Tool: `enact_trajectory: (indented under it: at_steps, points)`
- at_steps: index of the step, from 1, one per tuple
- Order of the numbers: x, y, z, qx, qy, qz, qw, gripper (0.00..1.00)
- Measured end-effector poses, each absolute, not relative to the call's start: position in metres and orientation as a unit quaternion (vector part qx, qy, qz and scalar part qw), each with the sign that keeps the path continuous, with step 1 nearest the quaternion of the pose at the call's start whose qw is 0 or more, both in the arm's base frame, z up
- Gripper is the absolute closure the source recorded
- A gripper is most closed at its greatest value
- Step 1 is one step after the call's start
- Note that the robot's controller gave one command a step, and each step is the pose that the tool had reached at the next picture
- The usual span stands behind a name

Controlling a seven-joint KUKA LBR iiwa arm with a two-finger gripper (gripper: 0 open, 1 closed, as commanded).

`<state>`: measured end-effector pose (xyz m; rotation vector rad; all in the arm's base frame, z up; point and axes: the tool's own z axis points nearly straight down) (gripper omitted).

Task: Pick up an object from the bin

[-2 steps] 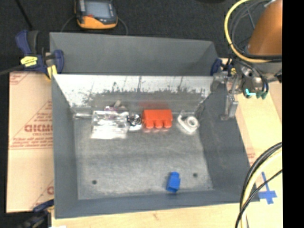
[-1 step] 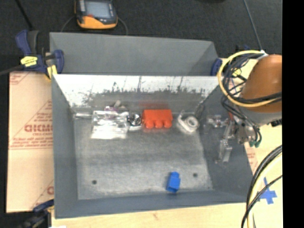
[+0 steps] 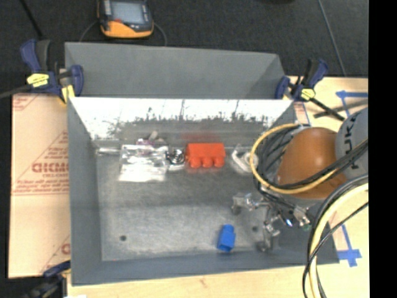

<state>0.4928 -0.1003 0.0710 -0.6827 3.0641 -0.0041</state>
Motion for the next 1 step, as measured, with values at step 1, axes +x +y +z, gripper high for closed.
enact_trajectory:
  at_steps: [1]
  points:
    - [0.4864,-0.0143,0.0717,-0.307,0.952,-0.001,0.005,0.00]
